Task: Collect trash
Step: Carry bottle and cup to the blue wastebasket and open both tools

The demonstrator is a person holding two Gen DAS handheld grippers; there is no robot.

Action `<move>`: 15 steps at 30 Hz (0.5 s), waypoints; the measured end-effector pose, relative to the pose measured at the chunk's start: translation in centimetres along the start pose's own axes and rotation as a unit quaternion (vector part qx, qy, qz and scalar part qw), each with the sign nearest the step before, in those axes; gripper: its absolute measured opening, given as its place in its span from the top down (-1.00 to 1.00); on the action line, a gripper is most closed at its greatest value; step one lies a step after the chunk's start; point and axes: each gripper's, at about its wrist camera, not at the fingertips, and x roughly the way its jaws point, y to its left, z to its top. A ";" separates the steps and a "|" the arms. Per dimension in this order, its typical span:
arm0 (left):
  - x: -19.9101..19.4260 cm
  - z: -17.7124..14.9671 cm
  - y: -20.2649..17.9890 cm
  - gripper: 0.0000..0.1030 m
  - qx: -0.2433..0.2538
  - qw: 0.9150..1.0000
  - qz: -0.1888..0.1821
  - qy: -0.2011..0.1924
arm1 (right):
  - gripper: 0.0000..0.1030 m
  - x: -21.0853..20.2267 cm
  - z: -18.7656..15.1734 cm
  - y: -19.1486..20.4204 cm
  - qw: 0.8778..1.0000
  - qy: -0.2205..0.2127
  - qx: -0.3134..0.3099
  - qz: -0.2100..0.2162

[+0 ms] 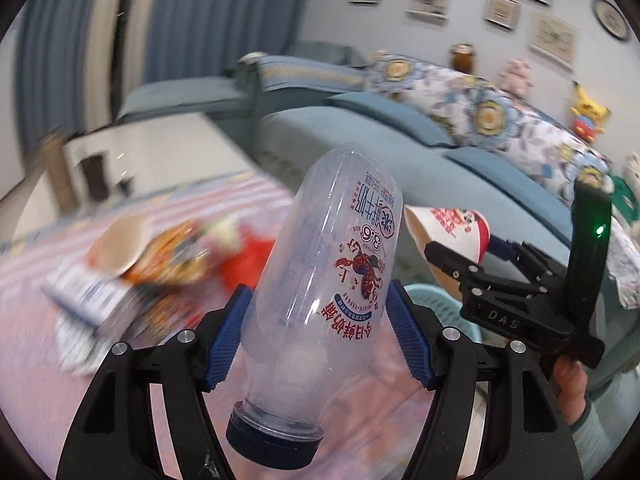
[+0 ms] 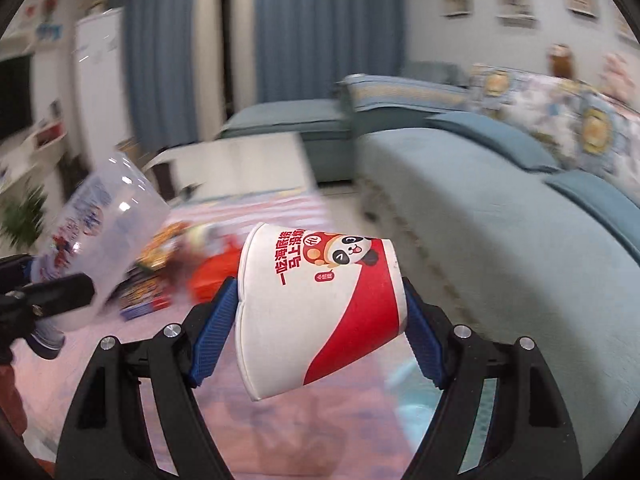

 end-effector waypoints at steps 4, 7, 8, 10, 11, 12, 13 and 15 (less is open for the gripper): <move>3.4 2.1 -5.4 -0.28 0.039 0.999 -0.028 0.009 | -0.44 -0.6 -1.6 -7.0 0.997 0.009 0.051 -0.052; 7.0 2.7 -8.2 -0.28 0.055 0.997 -0.047 0.033 | -0.44 0.1 -3.7 -11.8 0.992 0.034 0.095 -0.077; 8.6 2.8 -9.4 -0.28 0.060 0.996 -0.053 0.044 | -0.44 0.5 -4.6 -13.3 0.989 0.045 0.110 -0.083; 10.9 2.8 -10.5 -0.29 0.061 0.994 -0.065 0.061 | -0.44 1.4 -5.9 -15.2 0.985 0.064 0.130 -0.097; 12.3 2.6 -11.2 -0.29 0.060 0.993 -0.070 0.072 | -0.45 2.3 -6.9 -16.6 0.981 0.080 0.143 -0.107; 13.7 2.2 -11.8 -0.29 0.060 0.992 -0.074 0.084 | -0.45 3.2 -7.8 -17.6 0.976 0.097 0.157 -0.112; 14.7 1.9 -12.3 -0.29 0.060 0.991 -0.077 0.092 | -0.45 3.7 -8.2 -18.2 0.973 0.108 0.167 -0.115; 16.7 1.1 -13.0 -0.29 0.055 0.989 -0.077 0.109 | -0.45 5.2 -10.1 -20.0 0.963 0.144 0.195 -0.119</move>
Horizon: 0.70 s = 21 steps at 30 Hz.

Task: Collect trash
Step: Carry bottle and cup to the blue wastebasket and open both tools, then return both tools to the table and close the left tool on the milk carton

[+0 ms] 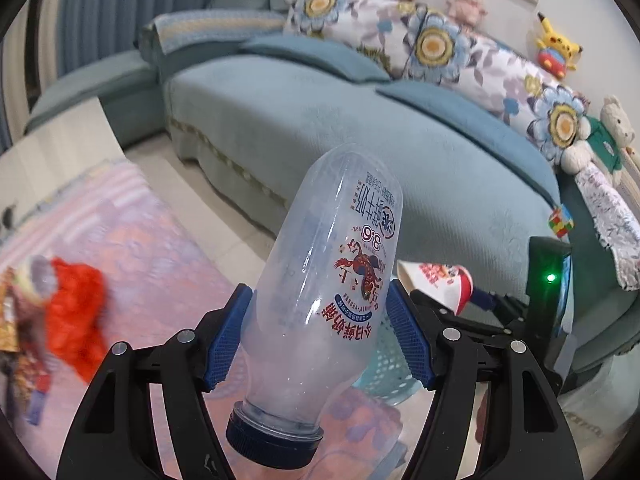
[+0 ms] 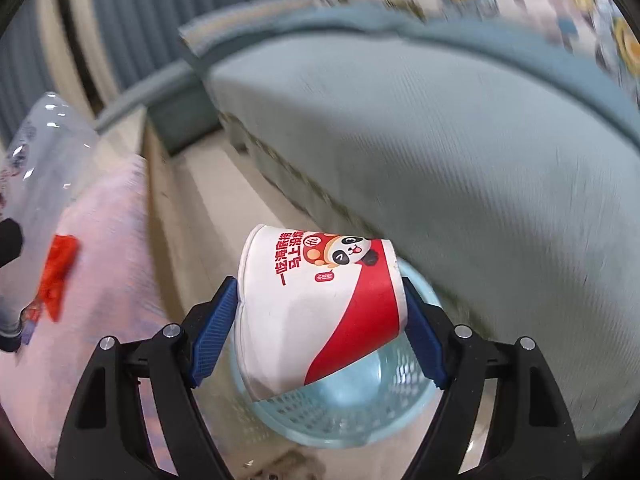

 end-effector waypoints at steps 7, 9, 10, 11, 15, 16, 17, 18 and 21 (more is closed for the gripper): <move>5.6 -2.6 0.1 -0.30 -0.007 0.998 -0.004 0.067 | -0.48 5.9 -2.9 -3.4 0.993 0.104 0.034 -0.048; 6.7 -3.0 0.1 -0.30 -0.005 0.997 -0.002 0.080 | -0.48 6.7 -3.6 -4.0 0.991 0.119 0.041 -0.047; 7.1 -3.2 0.0 -0.30 -0.003 0.996 0.001 0.086 | -0.48 7.1 -3.8 -4.1 0.990 0.125 0.044 -0.046; 7.2 -3.3 0.0 -0.28 -0.002 0.996 0.001 0.088 | -0.48 7.3 -3.7 -4.0 0.990 0.129 0.047 -0.044; 6.8 -3.4 0.0 -0.31 0.003 0.997 0.006 0.080 | -0.48 7.3 -3.6 -3.6 0.988 0.136 0.064 -0.036; 6.7 -3.4 0.2 -0.31 0.002 0.997 0.007 0.077 | -0.48 7.2 -3.6 -3.6 0.988 0.135 0.067 -0.035; 6.6 -3.4 0.3 -0.31 0.000 0.997 0.007 0.076 | -0.48 7.1 -3.7 -3.5 0.988 0.133 0.067 -0.037; 6.3 -3.3 0.6 -0.31 -0.002 0.997 0.006 0.075 | -0.48 6.9 -3.6 -3.5 0.988 0.131 0.067 -0.039; 5.9 -3.3 0.7 -0.31 -0.003 0.997 0.008 0.073 | -0.48 6.3 -3.3 -3.5 0.989 0.123 0.069 -0.034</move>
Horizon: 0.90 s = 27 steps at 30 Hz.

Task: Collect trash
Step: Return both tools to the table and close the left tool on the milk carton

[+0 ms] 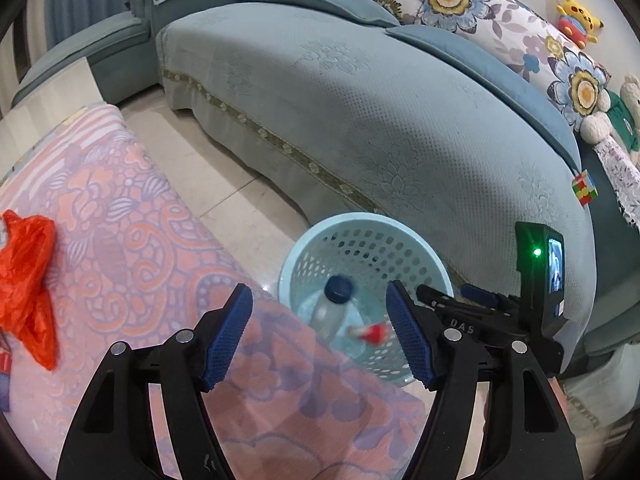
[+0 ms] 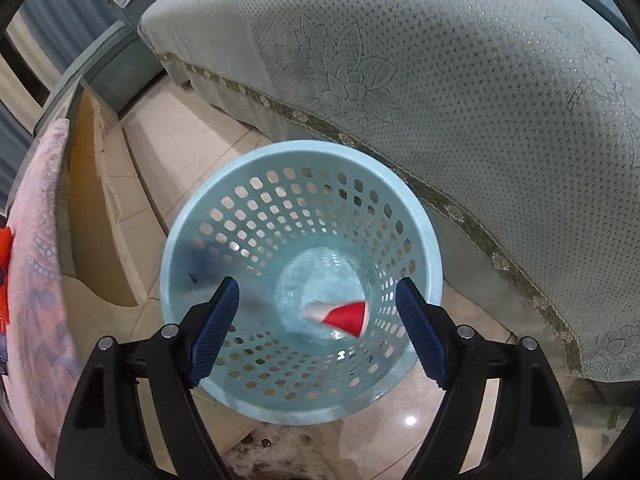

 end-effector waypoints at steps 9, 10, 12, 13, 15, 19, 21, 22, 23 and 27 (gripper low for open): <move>-4.3 -0.7 1.3 -0.31 -0.006 0.999 0.005 -0.040 | -0.48 -3.3 0.0 2.5 0.998 -0.049 -0.021 0.025; -5.2 -0.7 1.4 -0.31 -0.007 0.999 0.007 -0.048 | -0.48 -4.5 0.0 3.4 0.997 -0.063 -0.031 0.033; -7.7 -0.9 1.9 -0.31 -0.011 0.997 0.014 -0.072 | -0.48 -6.1 -0.1 4.7 0.994 -0.085 -0.045 0.048; -9.1 -1.1 2.2 -0.31 -0.015 0.996 0.019 -0.084 | -0.48 -7.0 -0.1 5.6 0.992 -0.095 -0.052 0.057; -12.1 -1.6 3.2 -0.31 -0.029 0.993 0.032 -0.111 | -0.48 -9.2 -0.4 8.1 0.987 -0.120 -0.075 0.081; -17.8 -3.3 7.1 -0.38 -0.074 0.982 0.070 -0.159 | -0.48 -12.9 -1.5 13.5 0.970 -0.166 -0.129 0.123; -20.1 -4.4 9.5 -0.42 -0.098 0.973 0.108 -0.178 | -0.48 -14.3 -2.6 16.4 0.959 -0.185 -0.159 0.143; -21.1 -4.9 10.7 -0.46 -0.112 0.968 0.130 -0.184 | -0.48 -14.7 -3.0 17.4 0.955 -0.191 -0.168 0.150; -22.0 -5.4 12.0 -0.48 -0.128 0.961 0.155 -0.188 | -0.47 -15.2 -3.4 18.7 0.950 -0.195 -0.180 0.162; -24.5 -8.1 18.6 -0.60 -0.200 0.922 0.272 -0.188 | -0.34 -15.8 -4.8 24.1 0.931 -0.203 -0.223 0.205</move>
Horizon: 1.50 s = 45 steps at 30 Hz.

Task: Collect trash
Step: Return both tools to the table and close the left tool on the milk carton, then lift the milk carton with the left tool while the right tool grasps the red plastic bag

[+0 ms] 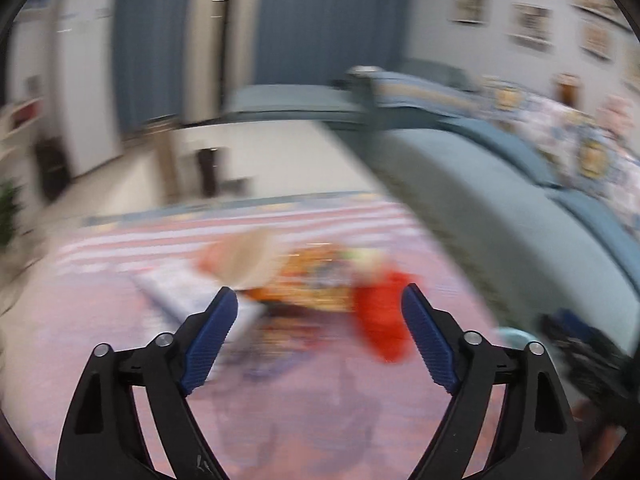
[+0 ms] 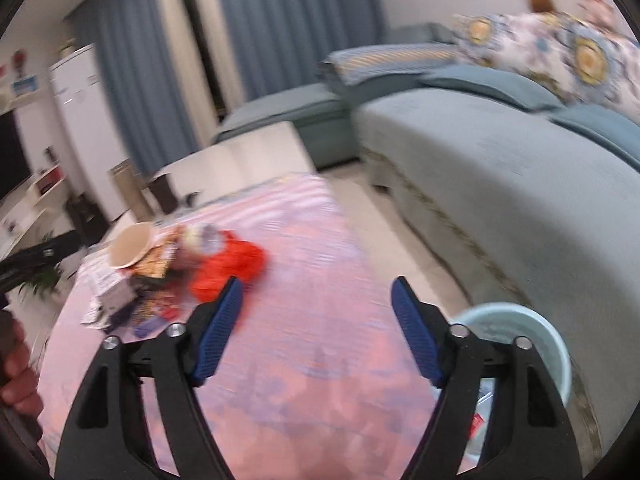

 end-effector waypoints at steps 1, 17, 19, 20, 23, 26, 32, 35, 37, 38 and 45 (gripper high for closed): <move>0.4 0.0 1.1 -0.60 -0.009 1.000 0.013 0.003 | -0.33 0.8 0.0 1.5 1.000 -0.004 -0.015 0.005; 12.1 -1.2 4.5 -0.66 -0.038 0.986 0.122 0.107 | -0.29 9.1 -3.6 8.0 0.997 0.018 -0.078 0.025; 12.4 -1.2 4.5 -0.62 -0.030 0.986 0.130 0.101 | -0.29 9.3 -3.7 8.2 0.996 0.023 -0.081 0.026; 12.1 -1.3 4.5 -0.57 -0.030 0.987 0.126 0.097 | -0.29 9.0 -3.8 8.0 0.996 0.021 -0.081 0.027; 10.5 -1.8 4.6 -0.46 -0.024 0.991 0.095 0.086 | -0.29 8.7 -3.9 7.8 0.996 0.017 -0.084 0.033; 8.0 -2.5 5.6 -0.40 -0.008 0.996 0.064 0.064 | -0.29 8.8 -4.0 7.8 0.995 0.022 -0.085 0.037; 3.2 -5.7 8.6 -0.36 -0.003 0.998 -0.002 0.060 | -0.29 8.8 -4.1 7.9 0.995 0.022 -0.088 0.039; 0.6 -8.1 9.6 -0.36 0.010 0.998 -0.026 0.049 | -0.30 8.9 -4.1 7.9 0.995 0.026 -0.091 0.042; -1.2 -10.2 10.1 -0.36 0.019 0.998 -0.045 0.047 | -0.30 8.9 -4.2 8.1 0.994 0.025 -0.095 0.039; -1.8 -11.3 10.4 -0.35 0.023 0.997 -0.051 0.050 | -0.30 8.9 -4.2 8.2 0.994 0.025 -0.097 0.038; -2.2 -16.2 10.7 -0.34 0.065 0.991 -0.053 0.107 | -0.30 9.0 -4.3 8.6 0.994 0.028 -0.105 0.027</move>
